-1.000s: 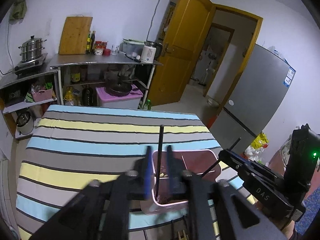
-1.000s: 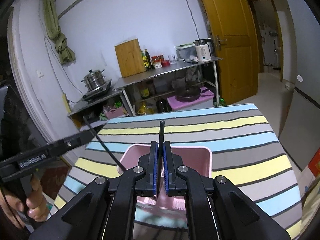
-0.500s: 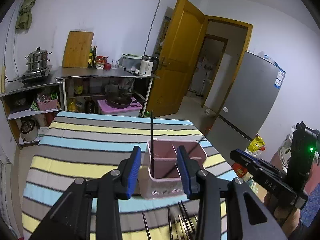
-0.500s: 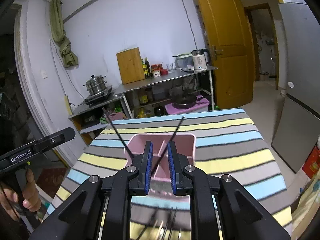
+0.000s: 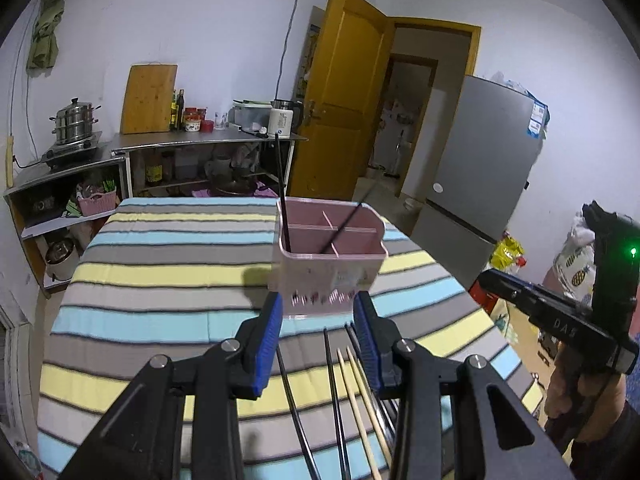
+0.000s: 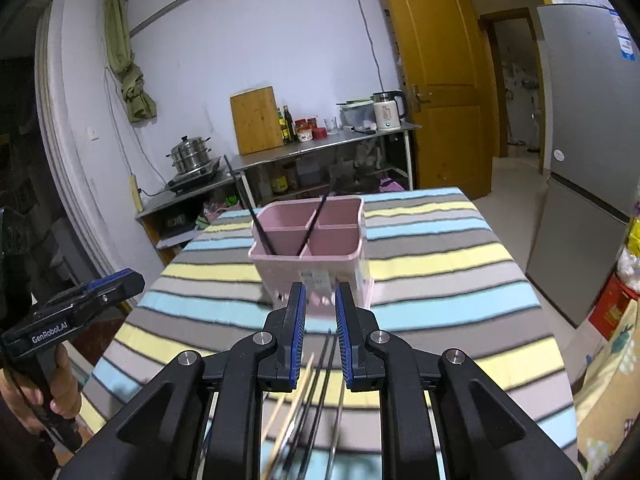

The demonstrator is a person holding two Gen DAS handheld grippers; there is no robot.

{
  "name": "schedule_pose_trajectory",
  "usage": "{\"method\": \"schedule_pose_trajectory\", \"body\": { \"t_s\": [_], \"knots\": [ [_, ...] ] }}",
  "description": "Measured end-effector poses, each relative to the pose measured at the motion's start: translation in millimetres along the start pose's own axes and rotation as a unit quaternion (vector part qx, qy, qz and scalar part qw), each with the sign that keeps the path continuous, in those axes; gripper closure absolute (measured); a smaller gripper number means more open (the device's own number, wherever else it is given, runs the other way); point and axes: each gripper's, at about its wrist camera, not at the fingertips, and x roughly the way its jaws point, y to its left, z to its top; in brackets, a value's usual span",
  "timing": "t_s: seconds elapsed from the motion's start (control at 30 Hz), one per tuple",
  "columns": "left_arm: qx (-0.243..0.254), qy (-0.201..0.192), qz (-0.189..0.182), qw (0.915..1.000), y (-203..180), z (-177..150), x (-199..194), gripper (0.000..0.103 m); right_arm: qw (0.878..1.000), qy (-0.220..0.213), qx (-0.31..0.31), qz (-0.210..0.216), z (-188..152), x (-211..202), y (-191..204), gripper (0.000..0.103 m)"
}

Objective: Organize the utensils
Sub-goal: 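Grasp another black chopstick with the left tool while the right tool grasps one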

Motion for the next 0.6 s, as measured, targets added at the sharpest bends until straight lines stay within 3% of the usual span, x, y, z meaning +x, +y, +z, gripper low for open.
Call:
{"method": "schedule_pose_trajectory", "body": {
  "t_s": [0.23, 0.6],
  "knots": [
    [-0.006, 0.01, -0.001, 0.9999, -1.8, -29.0, -7.8, 0.065, 1.0, 0.011, 0.006, 0.003, -30.0, -12.9, -3.2, 0.088],
    [-0.023, 0.038, 0.003, 0.999, 3.3, -53.9, 7.3, 0.065, 0.999, 0.037, 0.009, 0.002, -50.1, 1.1, -4.9, 0.088]
  ]
}}
